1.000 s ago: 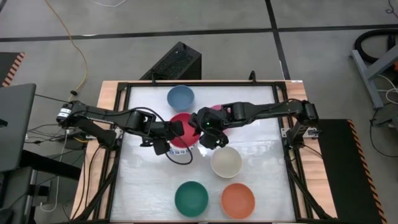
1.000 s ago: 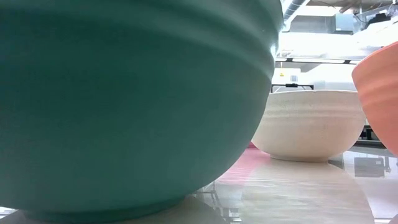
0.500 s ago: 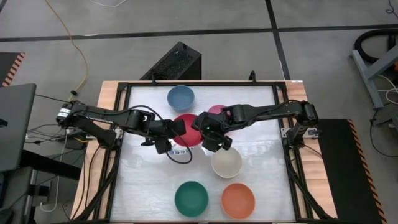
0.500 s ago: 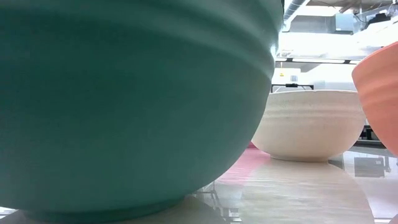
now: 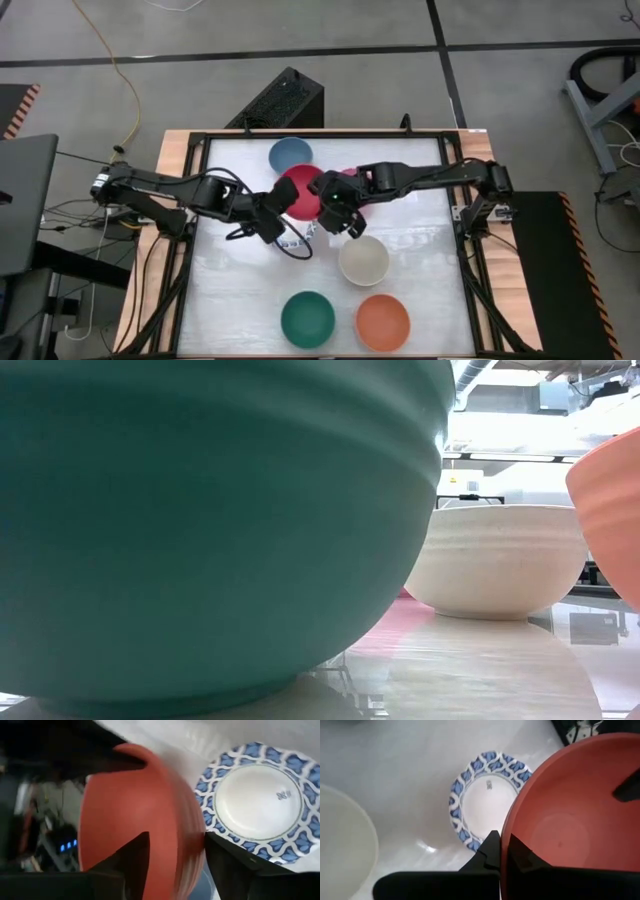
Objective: Nest bowls inside each other
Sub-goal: Stack the red bowl on top of the blue patterned bowl
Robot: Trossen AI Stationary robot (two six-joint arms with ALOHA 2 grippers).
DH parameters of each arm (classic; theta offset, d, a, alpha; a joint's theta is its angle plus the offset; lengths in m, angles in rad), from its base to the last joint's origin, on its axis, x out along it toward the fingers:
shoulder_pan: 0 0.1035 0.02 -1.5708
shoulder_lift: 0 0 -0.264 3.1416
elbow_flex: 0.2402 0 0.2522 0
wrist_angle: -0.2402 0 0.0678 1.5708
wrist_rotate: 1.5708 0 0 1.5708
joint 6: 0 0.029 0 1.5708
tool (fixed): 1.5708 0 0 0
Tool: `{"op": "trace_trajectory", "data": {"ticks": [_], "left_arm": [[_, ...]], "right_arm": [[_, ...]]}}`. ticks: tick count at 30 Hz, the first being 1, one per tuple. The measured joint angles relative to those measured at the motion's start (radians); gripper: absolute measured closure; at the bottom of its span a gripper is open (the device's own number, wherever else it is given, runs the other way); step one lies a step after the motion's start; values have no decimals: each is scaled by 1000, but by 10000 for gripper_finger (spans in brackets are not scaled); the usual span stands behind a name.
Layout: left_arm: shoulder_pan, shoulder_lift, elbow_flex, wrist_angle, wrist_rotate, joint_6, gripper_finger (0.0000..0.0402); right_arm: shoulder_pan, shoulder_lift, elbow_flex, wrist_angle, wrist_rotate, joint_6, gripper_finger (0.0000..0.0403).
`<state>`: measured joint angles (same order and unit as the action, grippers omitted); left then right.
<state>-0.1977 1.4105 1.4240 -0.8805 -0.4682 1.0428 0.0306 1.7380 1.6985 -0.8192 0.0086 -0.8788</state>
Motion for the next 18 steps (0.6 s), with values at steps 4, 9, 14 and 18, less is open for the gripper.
{"op": "trace_trajectory", "data": {"ticks": [4,9,14,18], "left_arm": [[-25,-5,52,-93,-119,-174,217],[-44,-6,125,-283,-222,-460,217],[-45,-4,161,-439,-263,-728,216],[-45,-5,166,-517,-298,-920,216]], "right_arm": [[-31,2,-1,-1,-3,56,391],[-71,2,-1,68,-31,127,391],[-85,21,-1,186,-69,171,391],[-78,68,-1,240,-90,176,391]]}}
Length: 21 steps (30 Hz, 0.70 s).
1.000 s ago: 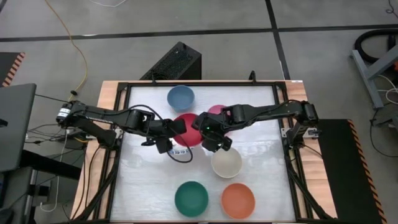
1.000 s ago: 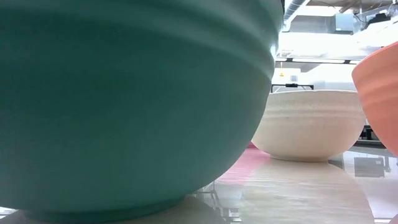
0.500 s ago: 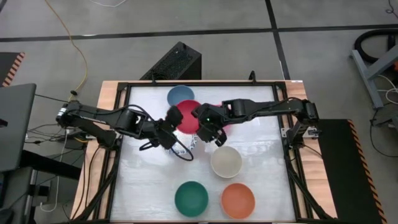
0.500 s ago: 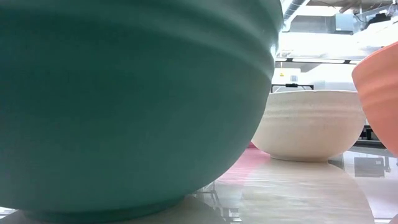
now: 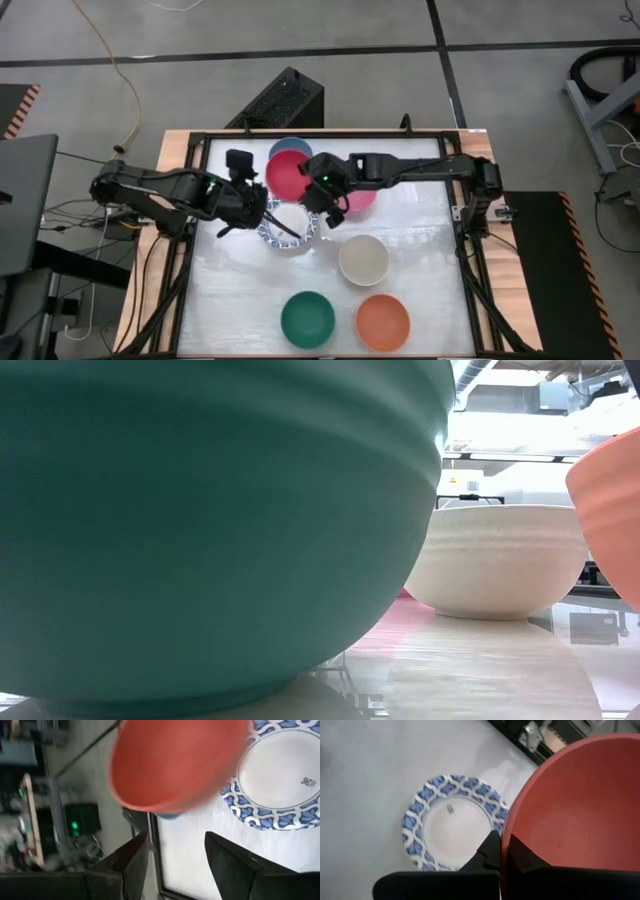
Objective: Nest bowls inside each other
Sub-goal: Stack the red bowl on top of the blue patterned bowl
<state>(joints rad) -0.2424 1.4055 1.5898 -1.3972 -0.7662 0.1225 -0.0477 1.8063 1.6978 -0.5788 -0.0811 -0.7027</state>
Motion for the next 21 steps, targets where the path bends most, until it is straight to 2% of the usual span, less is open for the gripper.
{"op": "trace_trajectory", "data": {"ticks": [5,10,15,21], "left_arm": [[-8,-26,0,-59,7,-172,216],[-22,-116,0,-12,21,-322,216],[-41,-264,-2,148,26,-368,216],[-43,-443,-65,411,96,-373,216]], "right_arm": [[2,53,-1,2,-60,46,391],[0,92,-1,16,-75,47,391],[1,131,-1,41,-116,49,391],[1,164,-1,44,-130,68,391]]}}
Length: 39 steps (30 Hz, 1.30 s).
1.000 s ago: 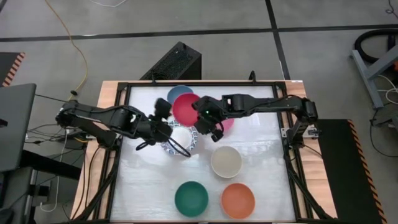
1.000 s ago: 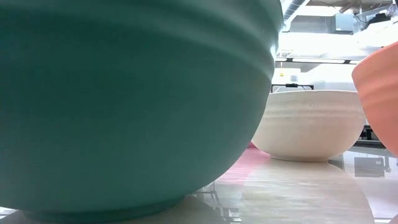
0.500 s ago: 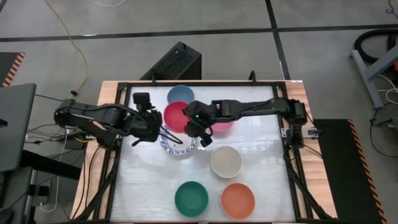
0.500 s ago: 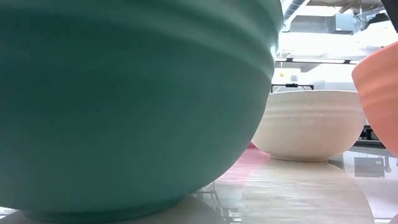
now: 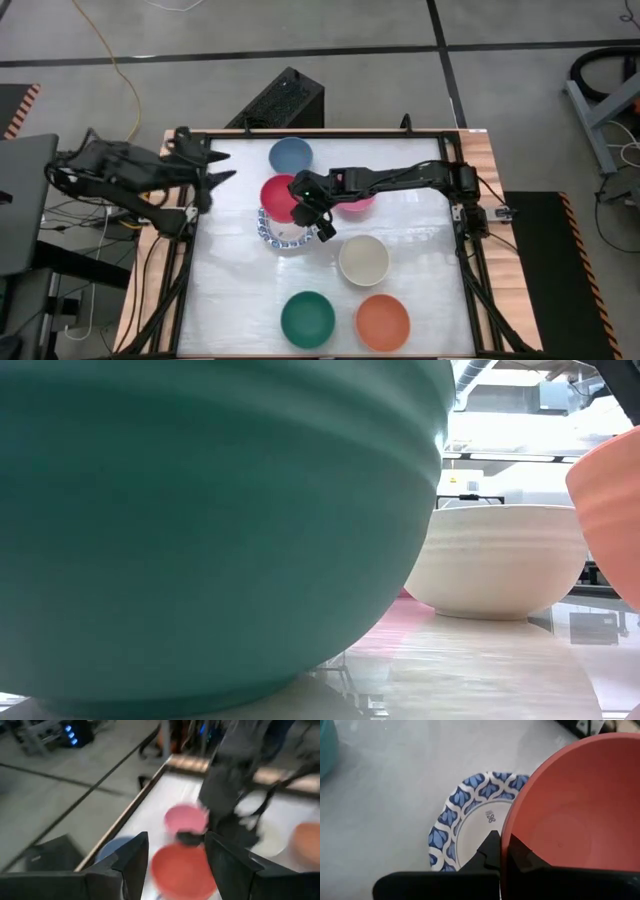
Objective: Nest bowls inside each other
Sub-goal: Stack the red bowl on top of the blue patterned bowl
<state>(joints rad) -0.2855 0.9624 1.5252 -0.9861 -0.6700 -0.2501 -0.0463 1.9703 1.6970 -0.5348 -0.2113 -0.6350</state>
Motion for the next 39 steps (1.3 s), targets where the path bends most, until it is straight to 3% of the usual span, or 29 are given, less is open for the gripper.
{"op": "trace_trajectory", "data": {"ticks": [14,19,30,39], "left_arm": [[0,-238,-379,369,95,-25,216],[0,-293,-479,456,83,-39,216],[0,-308,-508,487,60,-51,216],[0,-308,-508,484,29,-62,216]], "right_arm": [[-4,50,-1,-3,-53,33,392],[-8,48,-1,-8,-57,25,392],[1,48,-18,7,-86,-14,392],[30,125,-18,-29,-47,-87,392]]}}
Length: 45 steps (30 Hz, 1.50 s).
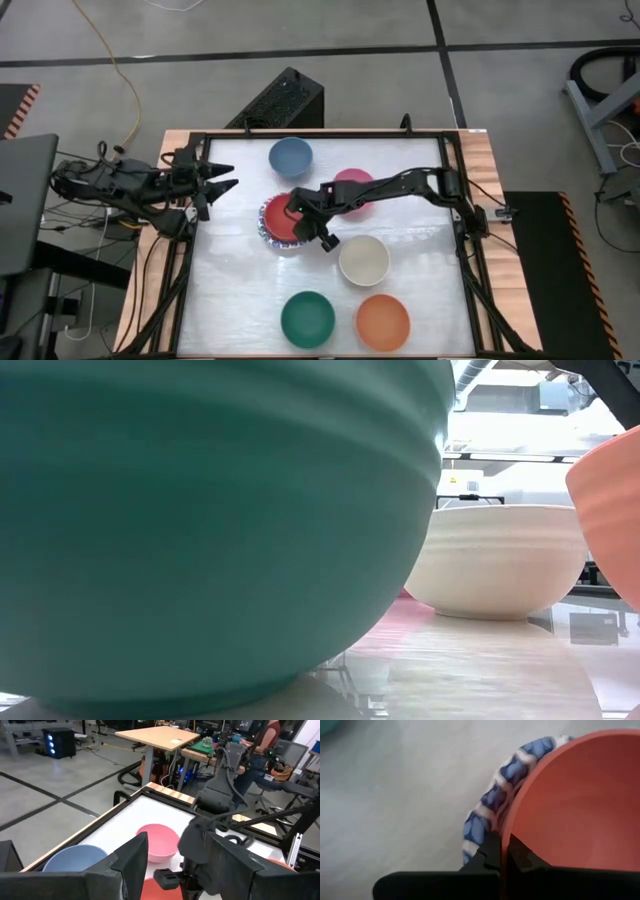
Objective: Nest bowls inside each other
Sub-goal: Stack the red bowl on top of the blue patterned bowl, then stack the blue bowl on top of the red bowl
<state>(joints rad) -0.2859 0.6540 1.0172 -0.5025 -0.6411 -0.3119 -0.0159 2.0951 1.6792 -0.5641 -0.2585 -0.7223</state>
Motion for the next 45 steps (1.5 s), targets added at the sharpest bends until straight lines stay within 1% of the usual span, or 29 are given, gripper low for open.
{"op": "trace_trajectory", "data": {"ticks": [4,8,13,21,25,37,41,45], "left_arm": [[0,6,0,-2,-13,-7,216],[0,13,0,-4,-14,-34,216],[0,34,0,-4,-10,-56,216],[0,58,0,-7,6,-56,217],[0,59,0,-7,6,-56,217],[0,59,0,-7,-1,-51,217],[0,59,0,-7,-4,-53,217],[0,59,0,-7,-21,-59,217]], "right_arm": [[18,21,3,-3,52,-36,392],[29,30,4,-4,56,-38,390],[28,29,3,-10,57,-29,367],[20,28,2,-24,44,18,348],[20,20,1,-37,44,19,325],[16,14,76,-120,36,19,228],[3,14,125,-167,-7,18,212],[-17,13,177,-211,-41,17,209]]}}
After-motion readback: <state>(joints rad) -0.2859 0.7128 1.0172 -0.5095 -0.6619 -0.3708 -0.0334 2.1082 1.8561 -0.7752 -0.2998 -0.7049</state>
